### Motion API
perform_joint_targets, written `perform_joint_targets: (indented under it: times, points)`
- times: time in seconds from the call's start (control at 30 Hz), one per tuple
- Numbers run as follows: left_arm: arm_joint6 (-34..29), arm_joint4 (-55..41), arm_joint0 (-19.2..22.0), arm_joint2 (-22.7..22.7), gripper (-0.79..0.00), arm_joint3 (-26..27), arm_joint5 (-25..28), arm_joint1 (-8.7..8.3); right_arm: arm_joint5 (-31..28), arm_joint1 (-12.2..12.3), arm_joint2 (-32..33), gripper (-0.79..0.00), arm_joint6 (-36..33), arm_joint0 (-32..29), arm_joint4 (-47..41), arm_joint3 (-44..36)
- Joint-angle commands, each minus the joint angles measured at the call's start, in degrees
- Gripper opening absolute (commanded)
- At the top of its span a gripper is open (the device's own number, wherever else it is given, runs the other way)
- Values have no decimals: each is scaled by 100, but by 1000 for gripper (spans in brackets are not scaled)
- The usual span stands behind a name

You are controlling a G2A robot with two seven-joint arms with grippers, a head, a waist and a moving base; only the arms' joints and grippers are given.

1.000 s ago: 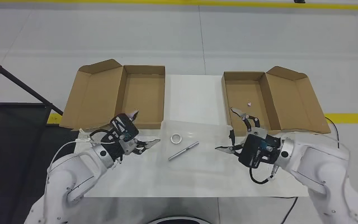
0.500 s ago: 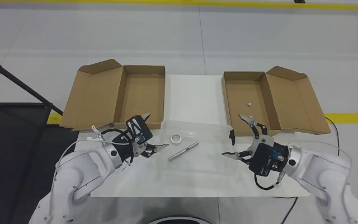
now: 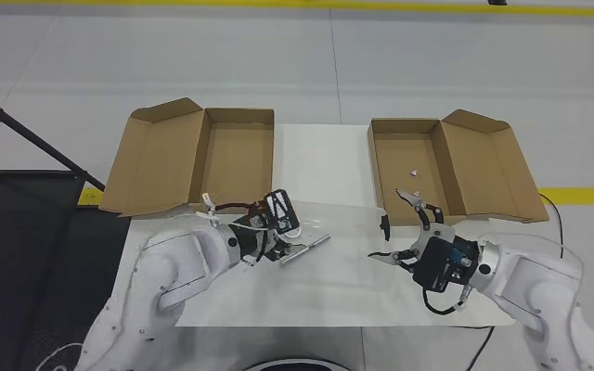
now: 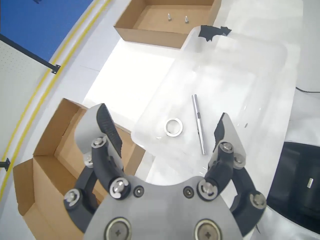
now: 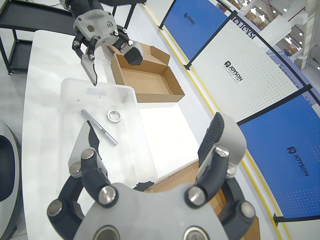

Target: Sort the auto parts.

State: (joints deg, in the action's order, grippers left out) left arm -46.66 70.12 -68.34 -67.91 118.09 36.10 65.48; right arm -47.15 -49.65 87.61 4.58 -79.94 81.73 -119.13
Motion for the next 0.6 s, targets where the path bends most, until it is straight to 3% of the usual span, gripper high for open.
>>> perform_joint_targets:
  times: [0.0,0.33,0.57]
  points:
    - [-602,-58,343,392,0,-195,-5,39,0,0,0,0,0,0,0,0]
    - [-2396,-1005,1777,1811,0,-1089,-244,325,781,-24,393,0,116,-165,31,638]
    - [-2396,-1005,1777,1811,0,-1089,-244,325,781,-24,393,0,116,-165,31,638]
